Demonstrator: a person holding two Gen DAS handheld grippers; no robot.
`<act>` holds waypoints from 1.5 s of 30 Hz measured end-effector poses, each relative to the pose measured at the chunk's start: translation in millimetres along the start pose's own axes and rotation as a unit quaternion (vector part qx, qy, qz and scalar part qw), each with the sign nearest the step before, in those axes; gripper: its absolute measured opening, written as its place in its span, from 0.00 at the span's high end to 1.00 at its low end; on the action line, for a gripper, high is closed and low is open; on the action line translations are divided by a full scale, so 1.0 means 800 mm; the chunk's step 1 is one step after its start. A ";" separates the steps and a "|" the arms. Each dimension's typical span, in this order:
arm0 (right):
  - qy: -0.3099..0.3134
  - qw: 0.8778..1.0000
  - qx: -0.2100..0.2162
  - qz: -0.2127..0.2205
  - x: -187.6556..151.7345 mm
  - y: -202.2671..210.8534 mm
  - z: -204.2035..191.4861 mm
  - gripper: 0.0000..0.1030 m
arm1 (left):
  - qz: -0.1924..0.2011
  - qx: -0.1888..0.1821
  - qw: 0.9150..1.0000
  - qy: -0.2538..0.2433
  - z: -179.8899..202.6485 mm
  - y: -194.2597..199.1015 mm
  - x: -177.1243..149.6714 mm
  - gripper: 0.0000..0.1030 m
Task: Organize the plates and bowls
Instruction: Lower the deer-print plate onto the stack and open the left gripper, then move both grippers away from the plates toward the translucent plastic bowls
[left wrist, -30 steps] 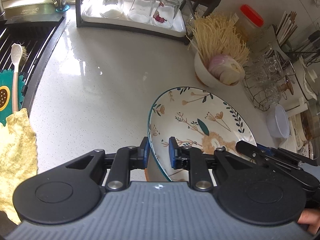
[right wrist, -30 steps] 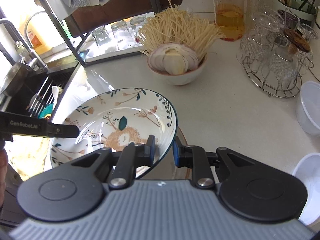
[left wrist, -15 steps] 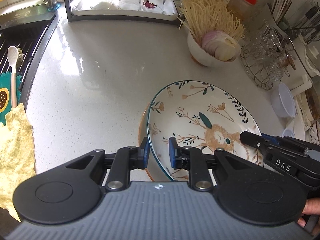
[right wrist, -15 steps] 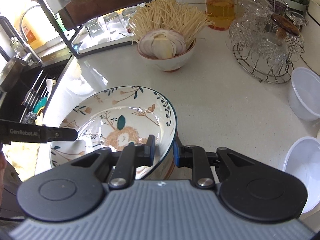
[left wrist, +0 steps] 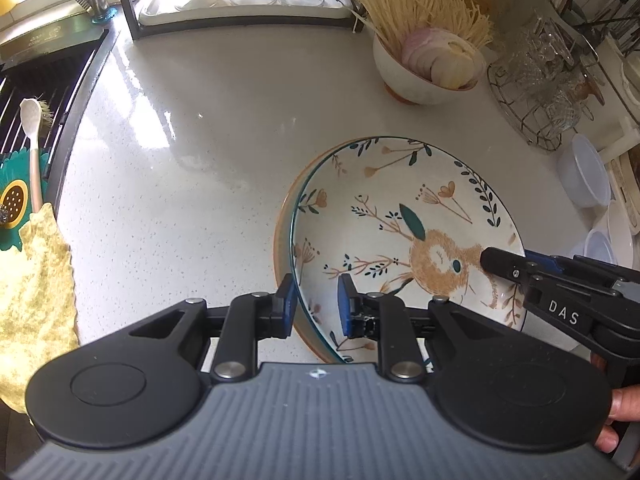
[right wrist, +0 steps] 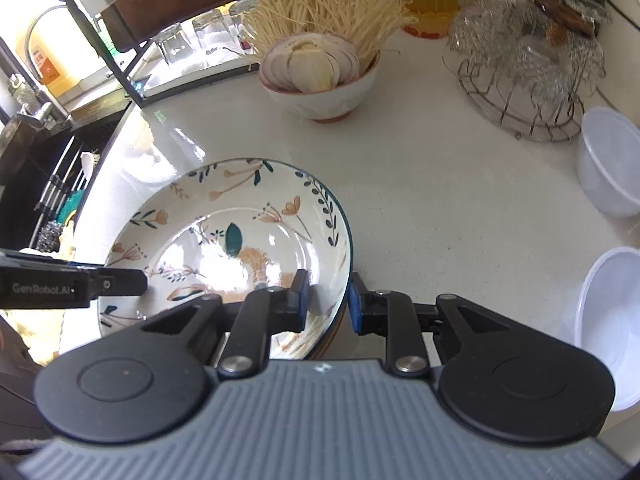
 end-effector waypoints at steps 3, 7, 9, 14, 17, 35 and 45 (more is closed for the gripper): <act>0.016 1.000 -0.008 0.003 -0.002 0.000 -0.004 0.76 | 0.000 0.009 1.000 0.002 0.000 0.001 0.003 0.74; 0.019 1.000 -0.008 0.005 -0.002 0.000 -0.004 0.76 | -0.005 0.028 1.000 0.003 -0.004 0.003 0.003 0.60; 0.015 1.000 -0.004 0.008 -0.002 0.001 -0.003 0.76 | -0.005 0.020 1.000 0.009 -0.006 0.007 0.002 0.56; 0.005 1.000 0.005 0.019 -0.002 0.005 0.000 0.76 | 0.012 0.026 1.000 0.006 0.001 0.024 0.005 0.53; 0.005 0.999 0.010 0.034 0.001 0.015 -0.001 0.76 | 0.029 0.026 0.999 0.007 0.007 0.037 0.008 0.53; 0.032 0.984 0.041 0.168 0.034 0.172 -0.007 0.76 | 0.147 -0.029 0.989 0.006 0.072 0.166 0.026 0.53; 0.016 0.976 0.021 0.216 0.032 0.226 -0.009 0.76 | 0.185 -0.063 0.981 -0.016 0.079 0.207 0.025 0.53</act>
Point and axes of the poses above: each gripper's, at about its wrist camera, not at the fingertips, and y roughly against the way its jaws point, z to its right, x to its top, the point moved 7 cm from there along -y, roughly the way its jaws point, and after that the axes turned 11 degrees about x, right-handed, at the moved point
